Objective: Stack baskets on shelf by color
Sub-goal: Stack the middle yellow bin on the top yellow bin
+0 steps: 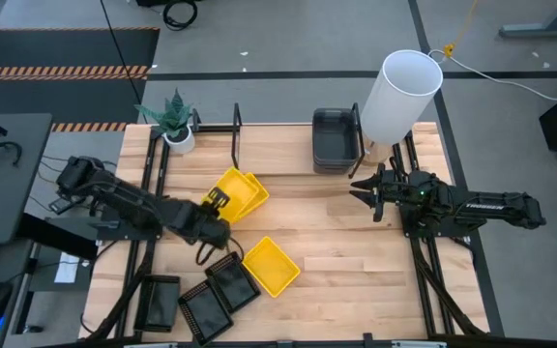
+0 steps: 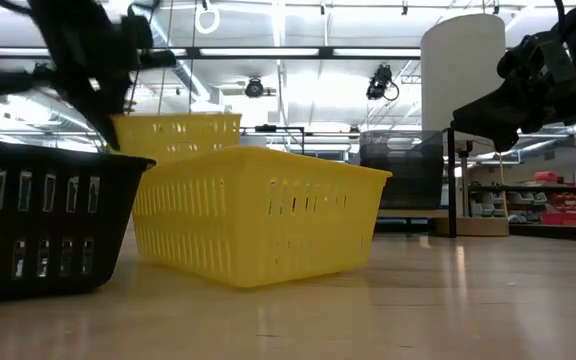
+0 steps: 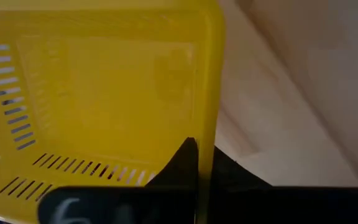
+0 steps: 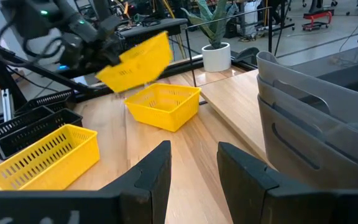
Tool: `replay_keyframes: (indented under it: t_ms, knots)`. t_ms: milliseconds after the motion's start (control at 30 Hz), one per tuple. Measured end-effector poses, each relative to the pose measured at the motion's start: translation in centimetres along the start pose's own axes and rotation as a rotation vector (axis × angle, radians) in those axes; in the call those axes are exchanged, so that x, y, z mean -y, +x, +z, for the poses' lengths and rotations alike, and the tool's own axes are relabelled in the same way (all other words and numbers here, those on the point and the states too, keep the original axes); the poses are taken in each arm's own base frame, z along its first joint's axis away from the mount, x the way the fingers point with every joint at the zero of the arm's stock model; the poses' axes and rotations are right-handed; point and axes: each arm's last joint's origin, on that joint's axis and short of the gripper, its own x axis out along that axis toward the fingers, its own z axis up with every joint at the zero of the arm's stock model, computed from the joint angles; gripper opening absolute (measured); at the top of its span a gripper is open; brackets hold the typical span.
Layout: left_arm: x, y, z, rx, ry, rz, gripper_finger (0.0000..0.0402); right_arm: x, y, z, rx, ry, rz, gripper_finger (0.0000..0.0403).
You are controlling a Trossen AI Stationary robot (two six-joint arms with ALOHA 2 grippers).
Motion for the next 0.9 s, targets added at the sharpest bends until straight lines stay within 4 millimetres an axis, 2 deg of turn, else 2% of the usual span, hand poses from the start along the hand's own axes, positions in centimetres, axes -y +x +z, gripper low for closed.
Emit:
replay_keyframes:
  t_ms: [200, 333, 433, 633, 767, 900]
  knots:
    - [-1.8, 2.4, -0.6, -0.012, 0.102, 0.035, 0.0002, 0.0, 0.0, 0.0, 0.0, 0.0, 0.001, 0.0135]
    - [-2.8, 3.4, -1.5, 0.02, 0.067, -0.081, 0.0009, 0.0, 0.0, 0.0, 0.0, 0.0, 0.001, 0.0135]
    - [-3.2, 3.8, -1.9, 0.046, 0.038, -0.135, 0.0016, 0.0, 0.0, 0.0, 0.0, 0.0, 0.0, 0.0135]
    - [-3.2, 3.8, -1.6, 0.111, 0.088, -0.171, 0.0022, 0.0, 0.0, 0.0, 0.0, 0.0, 0.0, 0.0135]
    - [-3.2, 3.8, -1.6, 0.121, 0.094, -0.186, 0.0047, 0.0, 0.0, 0.0, 0.0, 0.0, 0.0, 0.0135]
    - [-3.2, 3.8, -1.5, 0.122, 0.08, -0.18, 0.0093, 0.0, 0.0, 0.0, 0.0, 0.0, 0.0, 0.0135]
